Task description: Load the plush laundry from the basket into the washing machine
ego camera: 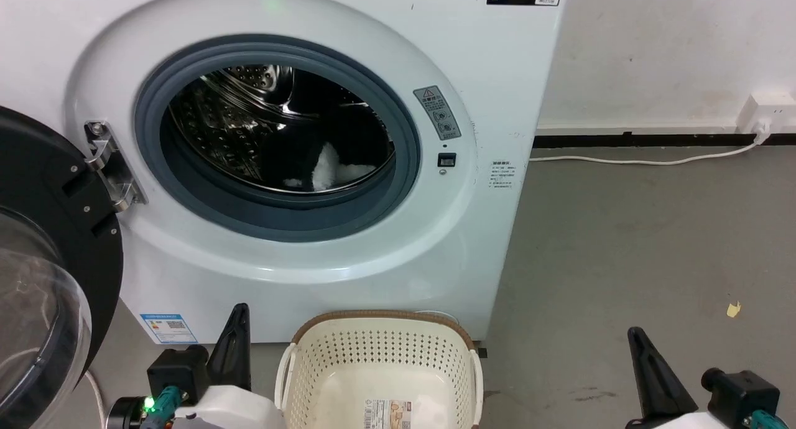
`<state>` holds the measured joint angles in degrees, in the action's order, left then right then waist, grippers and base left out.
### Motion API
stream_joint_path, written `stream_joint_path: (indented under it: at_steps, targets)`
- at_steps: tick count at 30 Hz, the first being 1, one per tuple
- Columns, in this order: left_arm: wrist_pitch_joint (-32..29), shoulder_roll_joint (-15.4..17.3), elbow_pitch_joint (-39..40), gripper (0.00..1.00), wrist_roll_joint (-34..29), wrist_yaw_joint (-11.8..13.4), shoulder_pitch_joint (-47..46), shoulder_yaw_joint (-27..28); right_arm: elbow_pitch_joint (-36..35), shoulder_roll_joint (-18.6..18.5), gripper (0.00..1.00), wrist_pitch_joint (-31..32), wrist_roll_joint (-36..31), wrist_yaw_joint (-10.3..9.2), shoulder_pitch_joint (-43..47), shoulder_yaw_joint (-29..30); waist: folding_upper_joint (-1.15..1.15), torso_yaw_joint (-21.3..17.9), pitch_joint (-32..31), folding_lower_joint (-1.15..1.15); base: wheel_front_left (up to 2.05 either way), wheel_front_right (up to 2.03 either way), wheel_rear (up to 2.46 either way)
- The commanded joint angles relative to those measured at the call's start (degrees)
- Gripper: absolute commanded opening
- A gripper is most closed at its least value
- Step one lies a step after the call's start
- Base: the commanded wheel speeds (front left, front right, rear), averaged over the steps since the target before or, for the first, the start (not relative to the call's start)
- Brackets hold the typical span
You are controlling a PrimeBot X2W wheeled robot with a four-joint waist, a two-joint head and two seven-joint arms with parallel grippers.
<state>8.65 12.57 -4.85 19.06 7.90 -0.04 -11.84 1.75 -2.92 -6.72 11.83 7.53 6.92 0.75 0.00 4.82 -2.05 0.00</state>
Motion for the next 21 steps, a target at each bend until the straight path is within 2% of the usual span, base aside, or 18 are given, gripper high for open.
stream_joint_path:
  at_steps: [1,21]
  targets:
    - [-0.24,-0.48,0.47,0.00,-0.90,-0.27,0.01,0.54,-0.31,0.01,0.00,0.21,-0.54,-0.02,-1.11,-0.11,0.00,-0.07,0.03,0.00,0.00,0.00,0.00]
    - [-2.34,-2.78,1.56,0.00,-5.43,-2.17,0.02,3.36,-0.67,0.02,0.00,1.83,-3.36,-0.02,-2.56,-0.27,0.00,-1.26,0.54,0.00,0.00,0.00,0.00]
